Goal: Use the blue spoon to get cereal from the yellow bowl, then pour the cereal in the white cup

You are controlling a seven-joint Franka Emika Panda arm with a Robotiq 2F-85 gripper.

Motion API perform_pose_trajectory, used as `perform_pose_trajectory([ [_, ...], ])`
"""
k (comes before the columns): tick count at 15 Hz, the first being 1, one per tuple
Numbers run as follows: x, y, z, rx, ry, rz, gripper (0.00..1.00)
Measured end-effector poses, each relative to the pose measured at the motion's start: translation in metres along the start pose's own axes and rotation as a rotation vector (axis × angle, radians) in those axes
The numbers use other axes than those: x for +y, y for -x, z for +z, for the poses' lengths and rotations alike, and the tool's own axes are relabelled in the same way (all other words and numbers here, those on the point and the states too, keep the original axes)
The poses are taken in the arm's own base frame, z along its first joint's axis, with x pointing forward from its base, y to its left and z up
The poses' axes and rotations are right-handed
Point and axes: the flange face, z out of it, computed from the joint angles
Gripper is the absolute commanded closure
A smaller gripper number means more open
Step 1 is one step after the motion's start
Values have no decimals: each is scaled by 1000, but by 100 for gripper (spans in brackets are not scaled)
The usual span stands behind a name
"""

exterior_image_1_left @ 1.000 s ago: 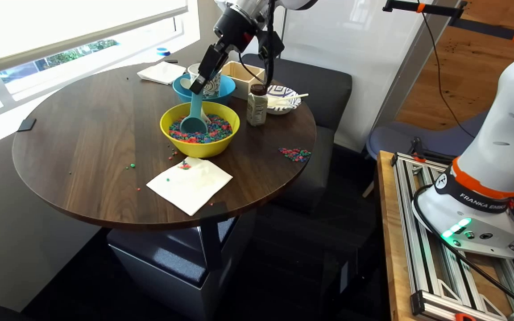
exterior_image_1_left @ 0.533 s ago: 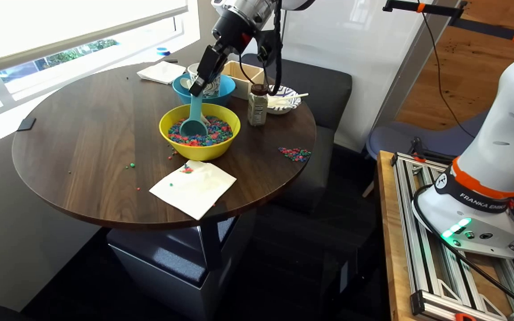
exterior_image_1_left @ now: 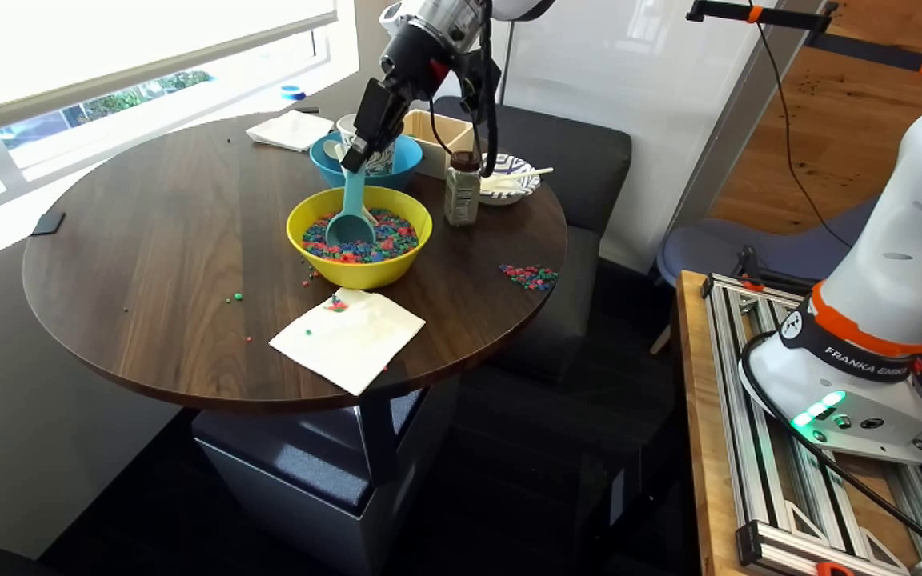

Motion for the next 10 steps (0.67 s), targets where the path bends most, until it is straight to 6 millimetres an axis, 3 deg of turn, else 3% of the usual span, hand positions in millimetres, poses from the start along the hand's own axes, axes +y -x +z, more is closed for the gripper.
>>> perform_pose_trajectory([
  [10, 38, -3, 0, -12, -120, 162, 98],
])
